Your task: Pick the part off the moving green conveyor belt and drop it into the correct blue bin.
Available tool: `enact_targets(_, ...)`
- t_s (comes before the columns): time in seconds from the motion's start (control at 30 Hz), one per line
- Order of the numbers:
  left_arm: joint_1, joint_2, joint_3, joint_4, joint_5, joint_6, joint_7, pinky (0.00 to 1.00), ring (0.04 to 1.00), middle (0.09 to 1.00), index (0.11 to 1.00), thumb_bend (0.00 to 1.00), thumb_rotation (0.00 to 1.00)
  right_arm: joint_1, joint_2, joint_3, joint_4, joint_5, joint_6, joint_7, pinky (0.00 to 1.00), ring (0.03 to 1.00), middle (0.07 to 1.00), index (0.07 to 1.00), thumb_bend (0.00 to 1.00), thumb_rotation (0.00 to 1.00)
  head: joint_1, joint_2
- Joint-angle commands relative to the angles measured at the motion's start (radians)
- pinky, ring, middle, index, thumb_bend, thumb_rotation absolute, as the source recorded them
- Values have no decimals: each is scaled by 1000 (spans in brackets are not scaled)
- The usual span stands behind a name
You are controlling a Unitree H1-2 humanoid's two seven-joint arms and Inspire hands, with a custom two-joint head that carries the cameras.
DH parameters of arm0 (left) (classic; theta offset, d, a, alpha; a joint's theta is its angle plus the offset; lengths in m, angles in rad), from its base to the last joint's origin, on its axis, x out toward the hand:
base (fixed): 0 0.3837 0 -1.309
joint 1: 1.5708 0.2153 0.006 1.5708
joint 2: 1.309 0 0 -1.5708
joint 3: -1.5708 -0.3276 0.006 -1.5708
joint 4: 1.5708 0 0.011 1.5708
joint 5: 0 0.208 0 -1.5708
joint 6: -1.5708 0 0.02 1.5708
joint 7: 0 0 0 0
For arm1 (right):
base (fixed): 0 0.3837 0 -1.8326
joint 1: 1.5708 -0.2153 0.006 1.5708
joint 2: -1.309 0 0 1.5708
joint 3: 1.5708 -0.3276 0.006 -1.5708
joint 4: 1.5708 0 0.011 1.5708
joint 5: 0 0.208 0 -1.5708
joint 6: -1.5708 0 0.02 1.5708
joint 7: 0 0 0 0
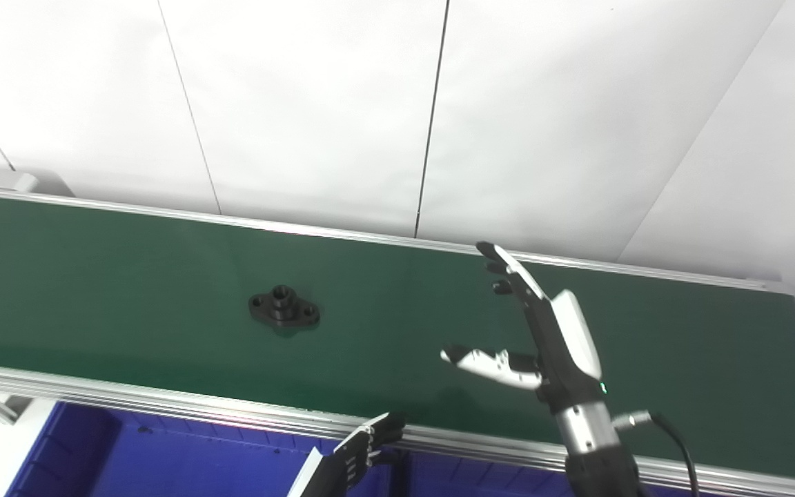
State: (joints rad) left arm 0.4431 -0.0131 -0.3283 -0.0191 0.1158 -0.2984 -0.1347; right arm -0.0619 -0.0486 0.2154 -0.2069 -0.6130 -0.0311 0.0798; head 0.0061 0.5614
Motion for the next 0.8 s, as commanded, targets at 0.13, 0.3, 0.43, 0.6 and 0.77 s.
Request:
enact_targets(0.13, -2, -11, -14, -20, 10, -19, 7, 788, 868, 872, 836, 955, 607, -121, 2, 52, 45, -133, 92, 14, 645, 819, 892, 910, 876, 588, 6, -1)
enact_targets(0.3, -9, -16, -19, -3, 5, -41, 10, 780, 864, 871, 838, 957, 606, -204, 16, 101, 137, -232, 120, -9, 648, 812, 871, 903, 942, 523, 8, -3)
enact_targets(0.43, -11, -19, -25, -7, 10, -31, 9, 781, 864, 876, 840, 957, 606, -252, 23, 129, 209, -279, 120, -37, 663, 791, 848, 892, 960, 528, 11, -2)
enact_targets(0.6, -10, -25, -32, -15, 25, -26, 17, 762, 854, 875, 847, 952, 605, -321, 27, 182, 313, -354, 148, -33, 679, 797, 855, 903, 948, 544, 25, 0)
enact_targets(0.77, -8, -36, -38, -16, 42, -26, 29, 751, 854, 872, 848, 947, 603, -373, 26, 226, 411, -391, 153, -67, 757, 802, 834, 887, 959, 520, 43, 3)
